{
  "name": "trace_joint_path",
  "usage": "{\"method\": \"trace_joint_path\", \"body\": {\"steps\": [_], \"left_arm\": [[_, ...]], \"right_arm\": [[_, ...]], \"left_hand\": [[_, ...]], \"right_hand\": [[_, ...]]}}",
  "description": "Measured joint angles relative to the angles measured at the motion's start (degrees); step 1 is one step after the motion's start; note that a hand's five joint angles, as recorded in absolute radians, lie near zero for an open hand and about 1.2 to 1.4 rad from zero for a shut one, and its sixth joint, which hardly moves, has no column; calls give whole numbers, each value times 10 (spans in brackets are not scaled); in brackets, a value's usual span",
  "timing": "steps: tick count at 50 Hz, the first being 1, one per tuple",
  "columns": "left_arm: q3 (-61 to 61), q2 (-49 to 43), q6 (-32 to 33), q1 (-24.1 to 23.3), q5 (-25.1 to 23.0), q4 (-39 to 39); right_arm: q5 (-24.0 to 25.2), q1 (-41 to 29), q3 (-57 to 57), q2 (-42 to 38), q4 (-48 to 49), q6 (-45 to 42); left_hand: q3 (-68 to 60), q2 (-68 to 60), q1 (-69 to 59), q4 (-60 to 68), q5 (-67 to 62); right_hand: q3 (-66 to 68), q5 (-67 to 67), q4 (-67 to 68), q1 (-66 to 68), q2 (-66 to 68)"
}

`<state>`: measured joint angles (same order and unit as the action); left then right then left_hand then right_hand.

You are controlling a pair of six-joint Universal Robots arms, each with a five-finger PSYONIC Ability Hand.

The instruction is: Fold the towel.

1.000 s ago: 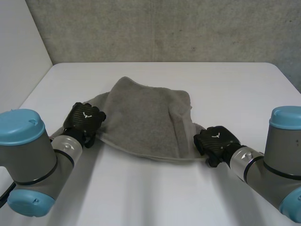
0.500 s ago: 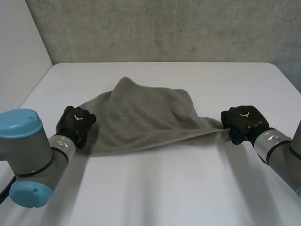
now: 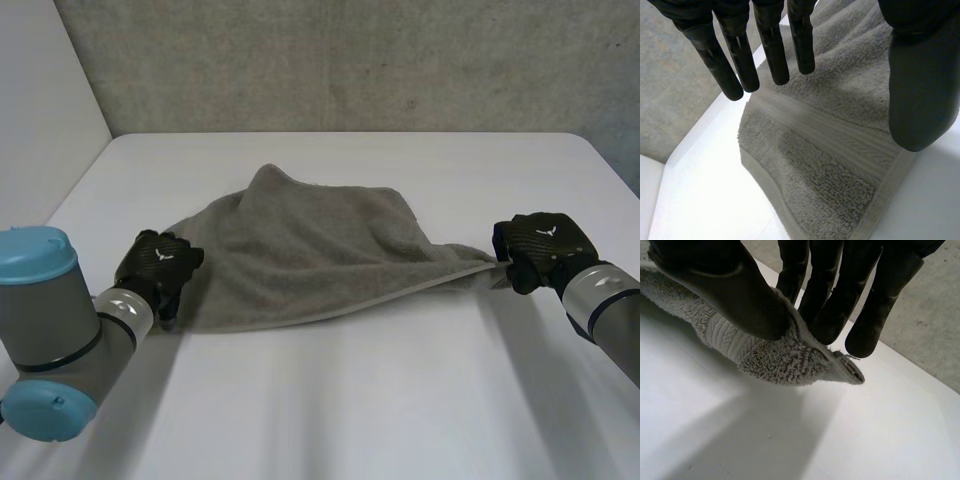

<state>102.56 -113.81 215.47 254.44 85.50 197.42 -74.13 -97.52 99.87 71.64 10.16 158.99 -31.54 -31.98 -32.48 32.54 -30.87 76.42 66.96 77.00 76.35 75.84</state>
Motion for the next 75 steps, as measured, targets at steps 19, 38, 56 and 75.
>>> {"method": "trace_joint_path", "body": {"steps": [19, 38, 56, 75], "left_arm": [[-35, -6, 2, 111, -131, -159], [-40, -33, 2, 108, -123, -113], [-61, -66, 2, 106, -110, -104], [-103, -90, 3, 103, -106, -103]], "right_arm": [[-2, 0, -8, -3, 1, -1], [3, -6, -3, -4, 2, -3], [4, -6, -1, -5, 2, -4], [4, -6, 0, -5, 2, -4]], "left_hand": [[54, 56, 64, -66, 42], [55, 57, 65, -66, 44], [54, 56, 64, -66, 43], [18, 30, 28, -28, 12]], "right_hand": [[1, 0, 0, 0, 0], [3, 0, 0, 0, 2], [3, 0, 0, 0, 2], [3, 0, 0, 0, 2]]}}
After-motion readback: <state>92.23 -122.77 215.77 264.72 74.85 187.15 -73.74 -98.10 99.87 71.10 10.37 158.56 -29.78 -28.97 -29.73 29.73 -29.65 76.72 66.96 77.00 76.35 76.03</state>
